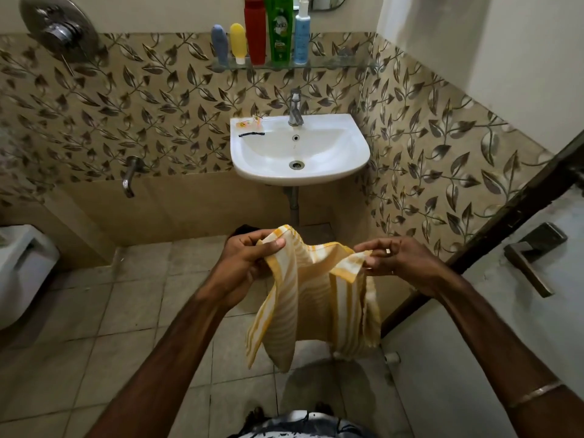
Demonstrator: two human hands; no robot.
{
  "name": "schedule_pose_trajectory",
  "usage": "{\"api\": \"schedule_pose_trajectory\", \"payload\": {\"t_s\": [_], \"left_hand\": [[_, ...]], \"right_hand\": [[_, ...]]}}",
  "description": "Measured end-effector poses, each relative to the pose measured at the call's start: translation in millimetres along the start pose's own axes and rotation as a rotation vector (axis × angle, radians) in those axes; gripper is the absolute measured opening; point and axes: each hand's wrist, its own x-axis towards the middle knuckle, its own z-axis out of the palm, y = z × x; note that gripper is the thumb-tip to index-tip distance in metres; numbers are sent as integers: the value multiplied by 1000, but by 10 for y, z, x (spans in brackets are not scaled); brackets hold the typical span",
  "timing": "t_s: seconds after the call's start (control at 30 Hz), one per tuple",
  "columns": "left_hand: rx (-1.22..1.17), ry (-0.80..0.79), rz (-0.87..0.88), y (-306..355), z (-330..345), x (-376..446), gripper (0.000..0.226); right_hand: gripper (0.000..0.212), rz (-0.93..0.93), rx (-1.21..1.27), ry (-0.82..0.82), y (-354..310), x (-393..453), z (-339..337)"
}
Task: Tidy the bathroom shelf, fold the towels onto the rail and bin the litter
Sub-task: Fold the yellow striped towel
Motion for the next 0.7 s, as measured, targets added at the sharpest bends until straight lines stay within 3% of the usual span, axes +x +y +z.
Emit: {"api": "schedule_pose_trajectory", "payload": {"t_s": [0.1, 0.2, 0.27, 0.4, 0.57, 0.7], "left_hand": [[-3, -27, -15, -39, 26, 32, 31], [45, -38, -5, -73, 71, 37, 31], [94, -10, 10, -78, 133, 28, 34], [153, 99, 65, -133, 253, 4, 37], [256, 76, 160, -150, 310, -77, 32], [451, 65, 263, -72, 346, -125, 34]], "right_hand": [[35, -144, -154, 70, 54, -57, 163], [21, -331, -306, 239, 61, -80, 347], [15, -395, -348, 268, 39, -84, 435], [6, -481, -497, 232, -19, -74, 549], [9, -507, -297, 0, -53, -52, 776], [15, -575, -336, 33, -60, 13, 948]]}}
